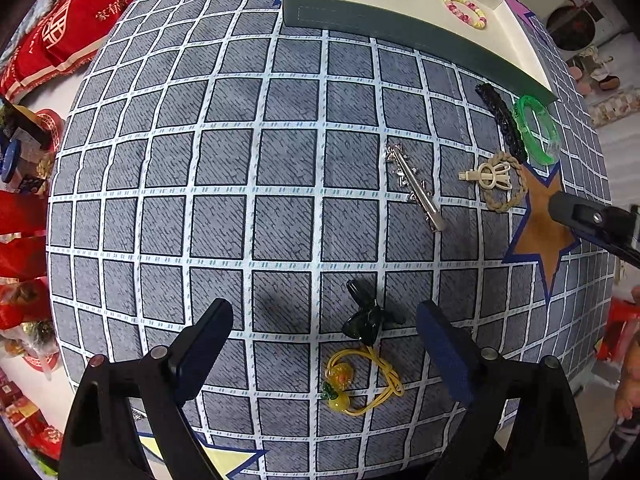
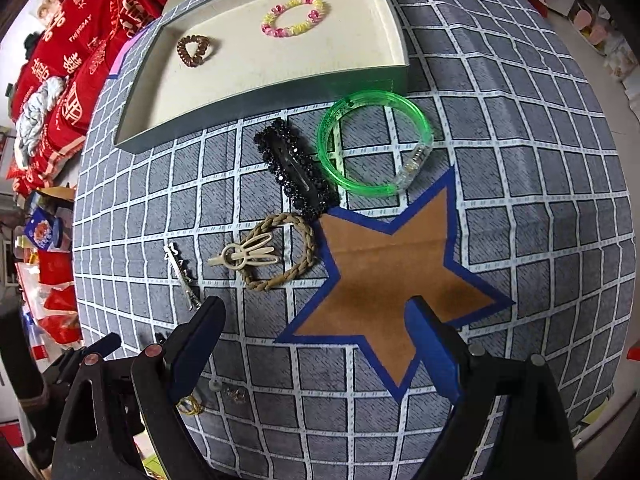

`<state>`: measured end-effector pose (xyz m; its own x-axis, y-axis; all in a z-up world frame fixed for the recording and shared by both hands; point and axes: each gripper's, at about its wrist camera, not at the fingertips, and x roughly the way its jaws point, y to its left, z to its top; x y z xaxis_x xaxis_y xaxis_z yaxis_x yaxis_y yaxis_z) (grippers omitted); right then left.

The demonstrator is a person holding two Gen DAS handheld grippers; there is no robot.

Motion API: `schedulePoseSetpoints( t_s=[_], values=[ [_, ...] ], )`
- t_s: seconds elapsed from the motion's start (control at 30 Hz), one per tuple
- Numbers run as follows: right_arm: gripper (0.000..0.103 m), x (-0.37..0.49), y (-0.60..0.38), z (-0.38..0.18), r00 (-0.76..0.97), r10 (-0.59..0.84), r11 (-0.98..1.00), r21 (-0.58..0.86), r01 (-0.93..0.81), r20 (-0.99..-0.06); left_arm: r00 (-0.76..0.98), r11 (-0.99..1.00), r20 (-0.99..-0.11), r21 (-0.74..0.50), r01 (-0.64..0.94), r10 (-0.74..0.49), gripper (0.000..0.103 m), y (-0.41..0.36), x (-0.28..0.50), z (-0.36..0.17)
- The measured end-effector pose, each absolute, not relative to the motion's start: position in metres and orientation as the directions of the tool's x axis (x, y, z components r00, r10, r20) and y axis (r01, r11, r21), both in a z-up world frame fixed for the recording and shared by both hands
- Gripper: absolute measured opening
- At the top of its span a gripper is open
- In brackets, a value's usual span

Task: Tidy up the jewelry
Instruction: 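Grasp the black claw clip with the left gripper while the right gripper grasps the tan braided hair tie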

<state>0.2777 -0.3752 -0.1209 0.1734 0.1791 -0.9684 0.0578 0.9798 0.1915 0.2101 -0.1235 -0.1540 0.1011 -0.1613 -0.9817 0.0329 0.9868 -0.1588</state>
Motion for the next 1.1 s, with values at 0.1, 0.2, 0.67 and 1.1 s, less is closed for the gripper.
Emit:
schedulePoseSetpoints(
  t_s=[0.1,0.2,0.67,1.1],
  values=[
    [0.092,0.283,-0.376,-0.126,0.17,0.158,0.982,0.173,0.076,-0.973,0.091,0.985,-0.981,-0.168,0.036,-0.17,0.087,-0.126,0.207,-0.16],
    [0.086,0.288,-0.376,-0.132,0.17,0.136,0.985,0.151,0.081,-0.976,0.089,0.984,-0.98,-0.174,0.031,-0.176,0.087,-0.129,0.214,-0.172],
    [0.062,0.311,-0.35,-0.149,0.172,0.031,0.999,0.038,0.036,-0.985,0.088,0.982,-0.98,-0.172,0.072,-0.178,0.07,-0.152,0.217,-0.194],
    [0.008,0.311,-0.32,-0.146,0.182,0.009,1.0,0.008,-0.006,-0.983,0.113,0.974,-0.973,-0.185,0.128,-0.2,0.031,-0.175,0.223,-0.181]
  ],
)
